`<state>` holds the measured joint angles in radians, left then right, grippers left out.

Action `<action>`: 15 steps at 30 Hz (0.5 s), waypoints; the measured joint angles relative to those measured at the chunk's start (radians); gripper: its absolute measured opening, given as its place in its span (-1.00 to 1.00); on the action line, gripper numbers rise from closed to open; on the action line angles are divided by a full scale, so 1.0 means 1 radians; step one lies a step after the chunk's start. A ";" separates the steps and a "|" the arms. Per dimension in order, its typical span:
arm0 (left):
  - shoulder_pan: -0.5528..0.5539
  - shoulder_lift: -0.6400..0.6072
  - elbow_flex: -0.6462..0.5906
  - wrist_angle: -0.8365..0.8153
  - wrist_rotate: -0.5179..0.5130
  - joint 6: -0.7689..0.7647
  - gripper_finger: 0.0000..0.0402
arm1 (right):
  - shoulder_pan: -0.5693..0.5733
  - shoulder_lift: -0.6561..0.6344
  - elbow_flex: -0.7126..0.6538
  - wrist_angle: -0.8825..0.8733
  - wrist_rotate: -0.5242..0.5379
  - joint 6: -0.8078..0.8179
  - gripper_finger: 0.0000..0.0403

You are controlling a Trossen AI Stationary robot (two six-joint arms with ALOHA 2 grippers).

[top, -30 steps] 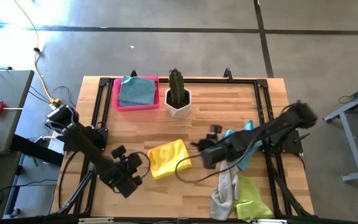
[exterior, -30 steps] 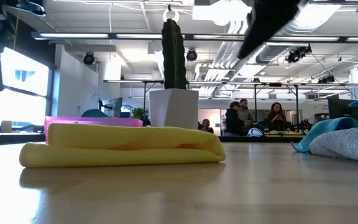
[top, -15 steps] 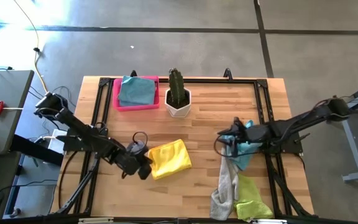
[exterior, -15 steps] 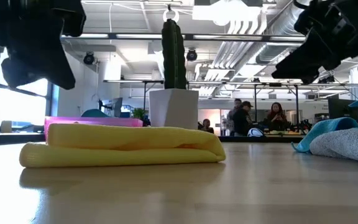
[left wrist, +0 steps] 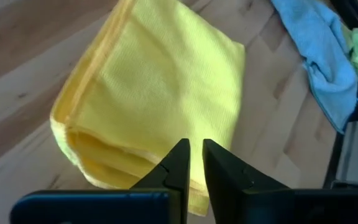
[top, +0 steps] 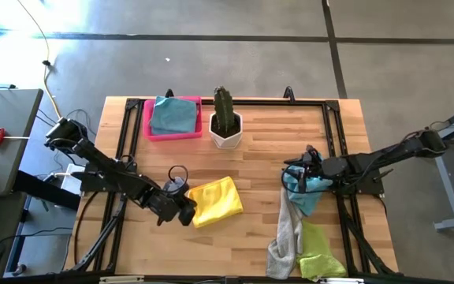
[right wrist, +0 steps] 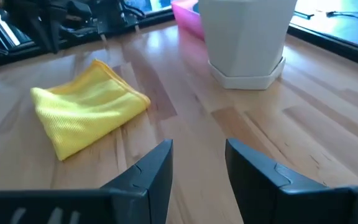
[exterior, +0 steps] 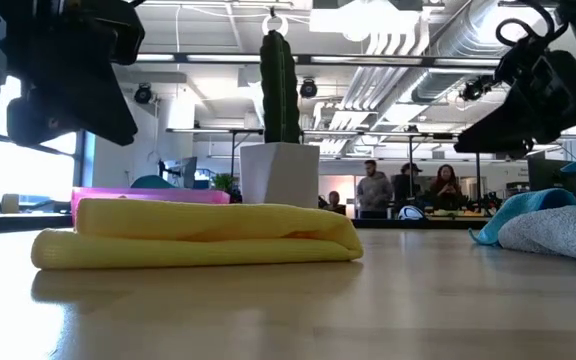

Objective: Fold microfiber towels
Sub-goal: Put the folded yellow microfiber towel on the pink bin

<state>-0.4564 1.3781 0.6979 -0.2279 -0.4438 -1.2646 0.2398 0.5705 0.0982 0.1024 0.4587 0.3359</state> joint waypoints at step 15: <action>-0.025 0.037 0.000 0.167 -0.031 -0.147 -0.14 | 0.000 0.012 0.000 -0.024 0.000 0.003 -0.31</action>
<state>-0.4810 1.4147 0.6979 -0.0612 -0.4747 -1.4119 0.2398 0.5822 0.0986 0.0784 0.4583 0.3393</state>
